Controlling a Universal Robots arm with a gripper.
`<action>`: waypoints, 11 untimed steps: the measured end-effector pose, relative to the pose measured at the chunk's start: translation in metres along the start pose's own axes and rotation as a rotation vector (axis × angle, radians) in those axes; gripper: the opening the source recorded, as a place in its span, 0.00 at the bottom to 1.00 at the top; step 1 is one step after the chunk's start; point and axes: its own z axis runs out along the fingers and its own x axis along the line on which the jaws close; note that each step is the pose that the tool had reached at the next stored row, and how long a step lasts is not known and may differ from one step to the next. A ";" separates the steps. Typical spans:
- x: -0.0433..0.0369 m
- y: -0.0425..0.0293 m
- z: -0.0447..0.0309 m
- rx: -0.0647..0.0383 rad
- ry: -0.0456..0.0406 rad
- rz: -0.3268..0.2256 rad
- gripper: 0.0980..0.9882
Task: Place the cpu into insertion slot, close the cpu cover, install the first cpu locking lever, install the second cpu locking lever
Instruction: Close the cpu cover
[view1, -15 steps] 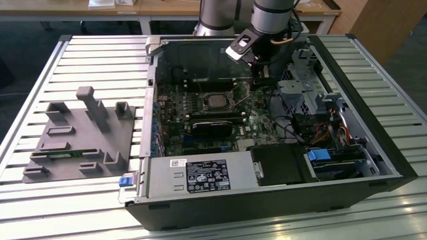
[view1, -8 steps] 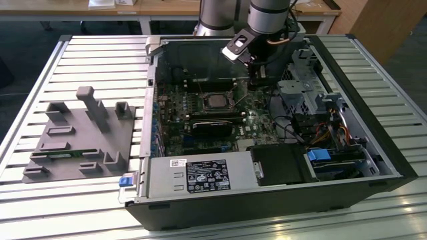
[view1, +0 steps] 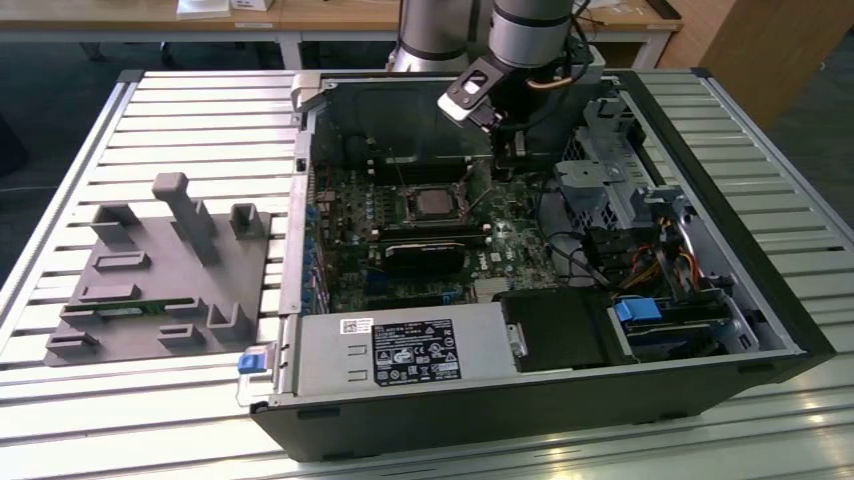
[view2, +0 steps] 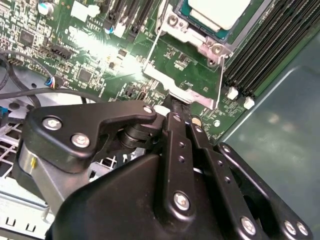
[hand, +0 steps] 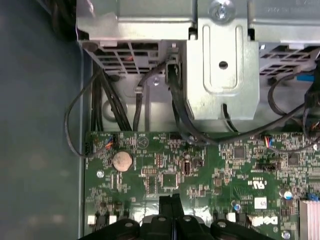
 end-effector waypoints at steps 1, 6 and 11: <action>0.0000 -0.0022 0.0000 0.000 0.0001 0.000 0.02; -0.0003 -0.0159 -0.0006 0.000 0.0000 0.000 0.02; -0.0006 -0.0287 -0.0009 0.000 0.0001 0.000 0.02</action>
